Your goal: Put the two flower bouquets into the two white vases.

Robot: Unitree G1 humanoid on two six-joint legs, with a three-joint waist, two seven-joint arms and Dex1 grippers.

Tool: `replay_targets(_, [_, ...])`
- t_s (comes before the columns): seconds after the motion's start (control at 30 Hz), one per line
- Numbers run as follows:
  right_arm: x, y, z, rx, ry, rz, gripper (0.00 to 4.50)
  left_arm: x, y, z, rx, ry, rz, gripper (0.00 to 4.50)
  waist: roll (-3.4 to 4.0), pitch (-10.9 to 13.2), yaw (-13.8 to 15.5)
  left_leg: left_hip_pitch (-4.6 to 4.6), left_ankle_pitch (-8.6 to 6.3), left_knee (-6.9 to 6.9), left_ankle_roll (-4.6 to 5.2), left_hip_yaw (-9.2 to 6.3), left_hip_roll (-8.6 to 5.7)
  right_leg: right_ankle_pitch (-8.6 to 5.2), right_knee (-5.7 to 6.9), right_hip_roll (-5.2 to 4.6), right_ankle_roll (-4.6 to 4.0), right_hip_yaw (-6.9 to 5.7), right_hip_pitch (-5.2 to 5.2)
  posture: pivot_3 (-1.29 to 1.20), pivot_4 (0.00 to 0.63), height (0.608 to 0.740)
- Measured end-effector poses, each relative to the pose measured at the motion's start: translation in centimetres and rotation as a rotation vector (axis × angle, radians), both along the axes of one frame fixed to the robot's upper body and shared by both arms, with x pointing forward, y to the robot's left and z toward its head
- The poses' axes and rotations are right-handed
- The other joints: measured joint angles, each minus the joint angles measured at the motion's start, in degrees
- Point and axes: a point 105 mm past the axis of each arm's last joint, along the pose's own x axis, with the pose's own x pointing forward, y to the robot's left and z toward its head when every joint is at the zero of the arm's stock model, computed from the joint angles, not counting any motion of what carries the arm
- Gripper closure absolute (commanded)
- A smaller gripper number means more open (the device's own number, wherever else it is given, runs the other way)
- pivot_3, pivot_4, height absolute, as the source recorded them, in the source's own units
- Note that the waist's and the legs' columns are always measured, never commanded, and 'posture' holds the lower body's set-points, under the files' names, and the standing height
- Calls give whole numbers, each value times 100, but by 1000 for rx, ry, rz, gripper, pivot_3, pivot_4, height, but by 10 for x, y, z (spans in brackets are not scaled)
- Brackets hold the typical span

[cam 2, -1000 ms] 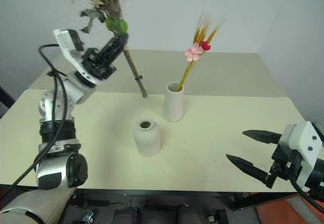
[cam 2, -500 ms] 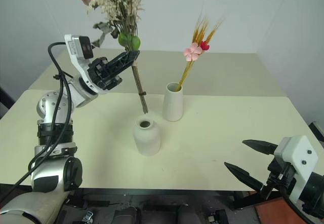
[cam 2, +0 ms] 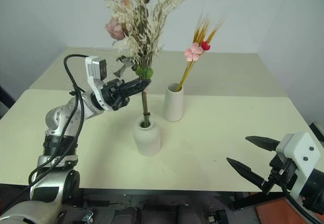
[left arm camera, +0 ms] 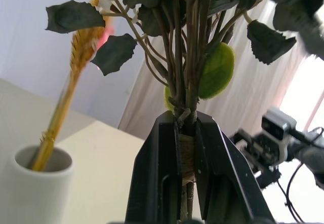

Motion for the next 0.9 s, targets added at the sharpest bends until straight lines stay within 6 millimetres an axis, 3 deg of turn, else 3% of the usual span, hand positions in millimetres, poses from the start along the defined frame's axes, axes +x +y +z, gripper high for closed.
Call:
replay_targets(0.17, [0, -1, -1, 1, 6, -4, 78, -10, 8, -4, 16, -46, -28, 4397, 1, -1, -10, 4, 0, 0, 0, 0, 0, -1, 1, 0, -3, 0, 2, 0, 150, 740])
replay_targets(0.2, [0, -1, -1, 1, 7, -5, 78, -11, 10, -5, 19, -45, -30, 3676, 1, -1, -7, 4, 0, 0, 0, 0, 0, -1, 1, 0, -3, 0, 2, 0, 150, 740])
replay_targets(0.43, [2, -2, -4, 10, 20, -6, 78, -15, 20, -14, 88, -43, -23, 1455, 1, -1, -1, 6, 0, 2, 0, 0, 0, -1, 2, 0, -3, 1, 3, 0, 150, 740])
replay_targets(0.57, [5, -4, -6, 9, 23, -7, 78, -20, 18, -36, 224, -46, -48, 89, 3, -2, 2, 2, 0, 2, 0, 0, 1, -2, 1, 0, -5, 2, 0, 0, 150, 740])
replay_targets(0.77, [7, -9, -7, -5, 24, -33, 78, -15, 30, -48, 446, -126, 19, 37, 3, -2, -2, 0, 0, 1, 0, 0, 1, -3, 0, 0, -7, 2, -3, 0, 150, 740])
replay_targets(0.9, [8, -10, -8, -10, 25, -40, 78, -20, 44, -40, 461, -163, 7, 37, 3, -2, -3, -3, 0, 1, 0, 0, 3, -3, 0, 0, -7, 1, -6, 0, 150, 740])
